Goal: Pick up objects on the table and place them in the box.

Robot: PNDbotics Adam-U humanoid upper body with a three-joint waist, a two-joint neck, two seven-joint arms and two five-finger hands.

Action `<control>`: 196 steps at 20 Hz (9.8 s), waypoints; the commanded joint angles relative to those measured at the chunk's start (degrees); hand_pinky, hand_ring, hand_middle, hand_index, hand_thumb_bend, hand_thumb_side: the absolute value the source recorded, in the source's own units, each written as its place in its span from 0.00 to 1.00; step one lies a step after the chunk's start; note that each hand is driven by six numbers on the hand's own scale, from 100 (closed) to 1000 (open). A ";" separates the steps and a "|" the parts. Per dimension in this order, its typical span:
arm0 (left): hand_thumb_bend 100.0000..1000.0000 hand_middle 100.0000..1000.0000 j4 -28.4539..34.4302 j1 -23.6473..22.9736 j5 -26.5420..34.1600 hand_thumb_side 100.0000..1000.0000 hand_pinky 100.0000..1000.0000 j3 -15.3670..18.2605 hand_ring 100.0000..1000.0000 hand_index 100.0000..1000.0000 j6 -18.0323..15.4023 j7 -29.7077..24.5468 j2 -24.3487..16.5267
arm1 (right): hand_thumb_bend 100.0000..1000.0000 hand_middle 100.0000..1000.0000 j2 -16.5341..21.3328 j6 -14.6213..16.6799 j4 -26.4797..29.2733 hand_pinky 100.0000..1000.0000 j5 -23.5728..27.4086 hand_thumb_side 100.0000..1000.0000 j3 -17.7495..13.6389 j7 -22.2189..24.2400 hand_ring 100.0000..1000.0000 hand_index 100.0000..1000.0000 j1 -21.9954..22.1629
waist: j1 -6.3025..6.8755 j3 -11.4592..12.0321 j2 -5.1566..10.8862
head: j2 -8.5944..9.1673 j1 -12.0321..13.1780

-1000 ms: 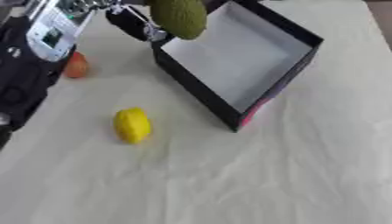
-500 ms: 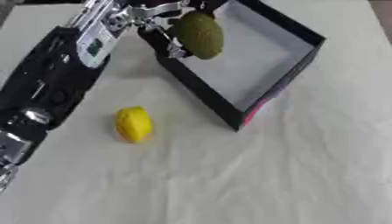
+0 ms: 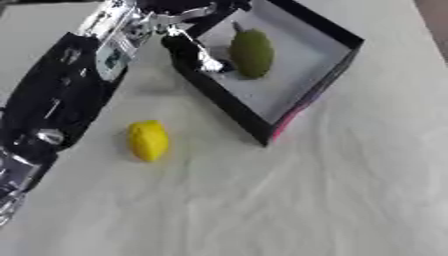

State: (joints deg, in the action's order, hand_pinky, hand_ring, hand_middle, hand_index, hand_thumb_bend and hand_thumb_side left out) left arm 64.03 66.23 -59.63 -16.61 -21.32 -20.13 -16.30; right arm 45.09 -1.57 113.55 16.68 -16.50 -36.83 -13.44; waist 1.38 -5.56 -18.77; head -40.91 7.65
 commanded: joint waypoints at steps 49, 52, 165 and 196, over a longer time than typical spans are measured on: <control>0.41 0.82 -5.81 -15.35 27.96 0.47 0.84 7.34 0.85 0.88 5.36 -16.61 -30.00 | 0.00 0.66 2.57 -0.44 1.04 0.86 -3.17 0.17 -2.12 -2.78 0.80 0.77 6.26 | 0.86 4.11 2.64 | -0.27 -4.97; 0.42 0.81 -7.52 -14.03 26.14 0.46 0.83 7.67 0.85 0.87 5.80 -15.95 -28.09 | 0.00 0.66 2.47 -0.48 1.04 0.86 -3.06 0.18 -1.72 -2.33 0.80 0.77 5.49 | 0.85 3.58 2.16 | 0.02 -4.41; 0.12 0.81 19.36 -1.29 37.74 0.43 0.83 6.20 0.83 0.90 17.11 4.44 -23.22 | 0.00 0.66 10.99 0.65 1.04 0.87 0.68 0.05 -5.00 -1.12 0.79 0.78 3.53 | 2.45 -2.93 6.03 | -3.00 -1.86; 0.20 0.83 50.33 -33.67 46.17 0.80 0.80 -7.60 0.82 0.91 29.74 -6.18 -44.84 | 0.00 0.65 6.62 -1.37 1.04 0.87 -3.23 0.14 -2.96 -1.16 0.79 0.78 6.83 | 2.07 -1.15 3.77 | -1.83 -4.43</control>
State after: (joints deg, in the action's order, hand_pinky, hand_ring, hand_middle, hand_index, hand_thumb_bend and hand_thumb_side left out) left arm 113.79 32.03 -13.07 -24.53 7.96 -25.66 -60.33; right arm 50.51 -2.78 113.73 13.88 -19.02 -37.96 -6.47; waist 3.64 -6.72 -15.02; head -43.11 3.14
